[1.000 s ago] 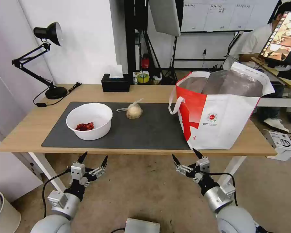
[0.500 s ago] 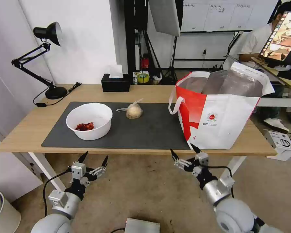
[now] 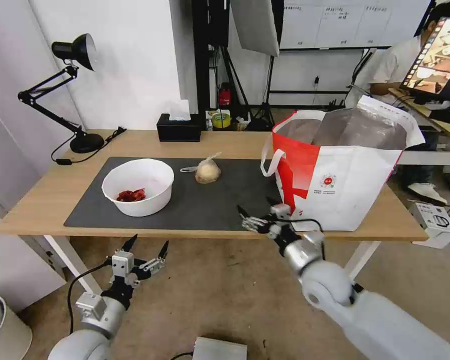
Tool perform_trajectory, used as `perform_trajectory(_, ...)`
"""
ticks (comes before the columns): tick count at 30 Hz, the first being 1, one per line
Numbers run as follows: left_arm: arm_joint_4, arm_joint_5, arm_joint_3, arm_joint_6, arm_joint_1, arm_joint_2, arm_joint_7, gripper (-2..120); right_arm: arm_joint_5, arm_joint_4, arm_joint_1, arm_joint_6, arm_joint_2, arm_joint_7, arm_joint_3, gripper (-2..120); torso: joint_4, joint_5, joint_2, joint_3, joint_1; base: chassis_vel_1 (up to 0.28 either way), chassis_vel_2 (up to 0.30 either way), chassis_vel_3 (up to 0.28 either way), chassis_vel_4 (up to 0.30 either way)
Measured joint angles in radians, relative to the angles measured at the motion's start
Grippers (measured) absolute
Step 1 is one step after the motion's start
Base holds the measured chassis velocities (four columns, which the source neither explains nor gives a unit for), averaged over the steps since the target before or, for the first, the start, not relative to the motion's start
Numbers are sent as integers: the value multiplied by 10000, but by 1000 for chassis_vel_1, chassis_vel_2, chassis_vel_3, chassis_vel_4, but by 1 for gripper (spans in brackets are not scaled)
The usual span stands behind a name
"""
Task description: Pick up the trash from the table and place it into the takeout bag.
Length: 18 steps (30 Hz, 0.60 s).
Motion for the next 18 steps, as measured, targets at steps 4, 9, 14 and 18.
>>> perform_trajectory(4,6,8,-1,3,5,-22,-14,100,390,-852,1294,-235,488,197,-752,100,0,1,0,0,0,0,0,0,0)
perform_trajectory(9,105,4,-35,6,-25,9,-21,100,551,-2180,3073,-834,1363,476,-1618,100,0,1,0,-2,0,0,0,0,0)
perform_trajectory(14,195,4,-7,5,-100,8,-149,100,758,-3450,4050,-1286,2238,666,-2050,100,1,0,0,-1,0,0,0,0,0)
perform_trajectory(18,199,-19,23,0,-131,-55,-170,100,1535,-4165,4501,-1635,2840,907,-2137,100,1,1,-1,-1,0,0,0,0,0)
